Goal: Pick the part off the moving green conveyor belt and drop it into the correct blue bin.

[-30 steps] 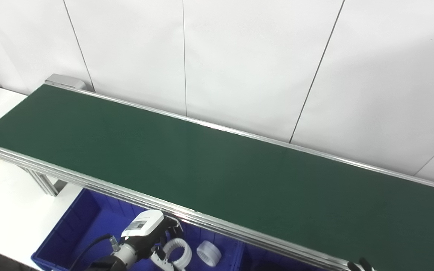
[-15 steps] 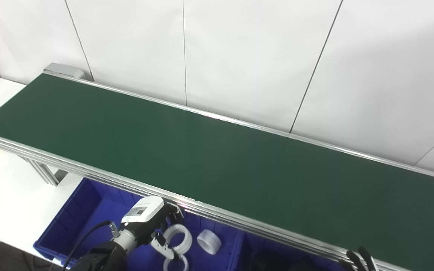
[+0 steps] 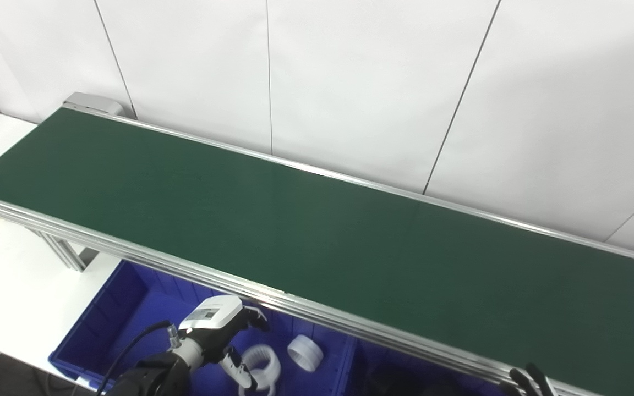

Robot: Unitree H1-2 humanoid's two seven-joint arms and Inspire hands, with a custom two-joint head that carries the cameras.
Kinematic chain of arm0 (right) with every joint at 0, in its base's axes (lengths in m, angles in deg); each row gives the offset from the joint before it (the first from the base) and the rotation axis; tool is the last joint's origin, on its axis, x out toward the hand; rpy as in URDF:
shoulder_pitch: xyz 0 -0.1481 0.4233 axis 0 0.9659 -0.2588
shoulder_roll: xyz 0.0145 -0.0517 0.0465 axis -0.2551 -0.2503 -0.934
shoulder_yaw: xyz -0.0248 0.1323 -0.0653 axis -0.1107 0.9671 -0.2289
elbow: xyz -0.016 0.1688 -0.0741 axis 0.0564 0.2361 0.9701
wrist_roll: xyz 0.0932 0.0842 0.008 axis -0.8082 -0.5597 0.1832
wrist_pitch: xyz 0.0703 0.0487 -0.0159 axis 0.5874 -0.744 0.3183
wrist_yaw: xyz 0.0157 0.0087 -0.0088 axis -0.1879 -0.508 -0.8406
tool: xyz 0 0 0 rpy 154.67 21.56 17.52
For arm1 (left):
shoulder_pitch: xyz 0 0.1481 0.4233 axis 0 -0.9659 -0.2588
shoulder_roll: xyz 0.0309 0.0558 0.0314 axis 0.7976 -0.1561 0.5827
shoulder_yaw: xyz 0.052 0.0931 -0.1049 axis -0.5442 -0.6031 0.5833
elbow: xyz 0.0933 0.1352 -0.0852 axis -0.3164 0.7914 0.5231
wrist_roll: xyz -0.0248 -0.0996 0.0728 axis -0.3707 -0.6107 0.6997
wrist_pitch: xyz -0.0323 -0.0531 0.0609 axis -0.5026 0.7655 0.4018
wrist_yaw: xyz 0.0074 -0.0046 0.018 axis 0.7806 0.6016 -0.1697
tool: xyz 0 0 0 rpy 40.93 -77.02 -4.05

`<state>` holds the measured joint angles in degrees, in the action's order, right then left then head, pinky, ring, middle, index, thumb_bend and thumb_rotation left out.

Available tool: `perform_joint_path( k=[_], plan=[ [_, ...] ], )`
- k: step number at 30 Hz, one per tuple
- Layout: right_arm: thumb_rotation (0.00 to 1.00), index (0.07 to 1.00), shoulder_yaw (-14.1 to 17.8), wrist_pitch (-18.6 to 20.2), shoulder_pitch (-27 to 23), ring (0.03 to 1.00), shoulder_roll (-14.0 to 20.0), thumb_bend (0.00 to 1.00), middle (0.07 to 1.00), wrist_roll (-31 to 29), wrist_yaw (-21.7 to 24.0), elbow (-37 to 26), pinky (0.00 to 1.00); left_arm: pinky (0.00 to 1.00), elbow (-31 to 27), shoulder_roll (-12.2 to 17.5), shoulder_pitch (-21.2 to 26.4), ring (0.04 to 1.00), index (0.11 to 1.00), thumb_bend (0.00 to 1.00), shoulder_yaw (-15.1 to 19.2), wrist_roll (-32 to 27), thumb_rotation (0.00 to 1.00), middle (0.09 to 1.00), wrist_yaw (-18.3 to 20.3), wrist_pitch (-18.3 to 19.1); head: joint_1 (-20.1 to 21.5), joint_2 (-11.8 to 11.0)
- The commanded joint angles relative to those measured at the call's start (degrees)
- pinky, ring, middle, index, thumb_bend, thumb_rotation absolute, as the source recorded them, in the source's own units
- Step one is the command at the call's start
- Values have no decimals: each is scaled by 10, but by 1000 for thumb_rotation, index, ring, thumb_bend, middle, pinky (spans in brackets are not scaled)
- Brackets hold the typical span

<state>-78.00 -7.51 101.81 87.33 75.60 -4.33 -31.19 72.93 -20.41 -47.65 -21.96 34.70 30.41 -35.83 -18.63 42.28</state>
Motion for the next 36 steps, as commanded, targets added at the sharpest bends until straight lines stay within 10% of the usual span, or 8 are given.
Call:
perform_joint_path(
  k=[1,12,16,19,23,28,36],
  plan=[
    [795,902,5,-30,-4,779,2,573,841,-6,8,-7,705,719,-21,10,12,782,756,840,3,5,0,817,2,7,-1,0],
    [767,886,14,-30,-8,773,-2,587,831,-8,15,3,695,719,-27,13,11,801,818,869,5,9,0,845,15,13,3,-4],
    [767,886,16,-30,-8,772,-3,587,831,-6,19,3,694,679,-28,-8,-2,766,803,791,23,-3,0,820,-41,-5,7,-4],
    [756,884,19,-30,-10,768,-4,588,826,-12,23,6,690,627,-34,-55,-21,741,805,699,81,-138,0,825,-101,-86,8,-5],
    [758,879,20,-30,-11,757,-4,601,820,-7,21,9,681,665,-51,-101,-33,765,837,620,131,-326,135,826,-76,-155,11,-8],
    [751,870,22,-30,-14,755,-5,610,815,-5,24,12,679,703,-85,-110,-35,779,843,649,129,-438,402,833,-27,-153,19,-10],
    [743,863,24,-30,-16,756,-8,612,815,0,23,16,680,687,-146,-85,-39,748,806,788,104,-487,489,781,21,-110,22,-15]
  ],
)
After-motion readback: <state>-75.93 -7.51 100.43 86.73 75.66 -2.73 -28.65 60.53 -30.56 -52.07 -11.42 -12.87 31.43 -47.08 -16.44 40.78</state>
